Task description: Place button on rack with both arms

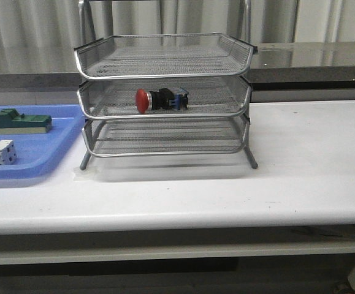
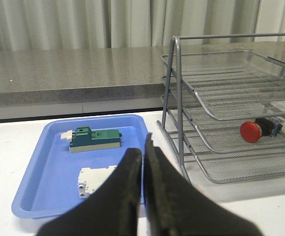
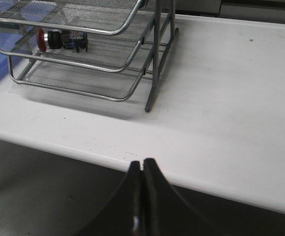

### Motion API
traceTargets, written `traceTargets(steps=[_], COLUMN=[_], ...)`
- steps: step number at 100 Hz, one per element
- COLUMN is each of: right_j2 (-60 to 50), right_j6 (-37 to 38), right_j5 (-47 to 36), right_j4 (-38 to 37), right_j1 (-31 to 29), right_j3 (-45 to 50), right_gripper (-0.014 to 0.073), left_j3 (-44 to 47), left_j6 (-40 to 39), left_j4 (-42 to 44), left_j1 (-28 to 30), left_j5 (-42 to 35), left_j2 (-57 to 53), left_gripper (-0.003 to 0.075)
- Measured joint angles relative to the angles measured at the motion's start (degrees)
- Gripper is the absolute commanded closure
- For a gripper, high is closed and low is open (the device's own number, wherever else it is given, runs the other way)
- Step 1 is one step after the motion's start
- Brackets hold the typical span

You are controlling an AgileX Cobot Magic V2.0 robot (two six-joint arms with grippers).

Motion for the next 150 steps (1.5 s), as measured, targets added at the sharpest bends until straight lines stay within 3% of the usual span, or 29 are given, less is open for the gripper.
traceTargets(steps=[76, 88, 119, 150], right_j2=[0.0, -0.5, -7.8, -18.8], right_j6=[0.6, 6.2, 31.4, 34.8], right_j5=[-0.5, -2.3, -13.0, -22.0], right_j4=[-0.8, -5.4, -25.4, -28.5], right_j1=[0.0, 0.1, 1.9, 1.9], right_j3=[0.0, 0.7, 8.9, 19.2], right_gripper=[0.0651, 0.0651, 0.0651, 0.0651], left_j3=[0.0, 0.0, 0.0, 0.0], left_j6=[0.0, 0.0, 0.0, 0.0], left_j4=[0.0, 0.0, 0.0, 0.0], left_j1=[0.0, 0.0, 0.0, 0.0], left_j5=[-0.1, -0.1, -0.1, -0.1], left_j2=[0.0, 0.0, 0.0, 0.0], left_gripper=[0.0716, 0.0716, 0.0716, 0.0716])
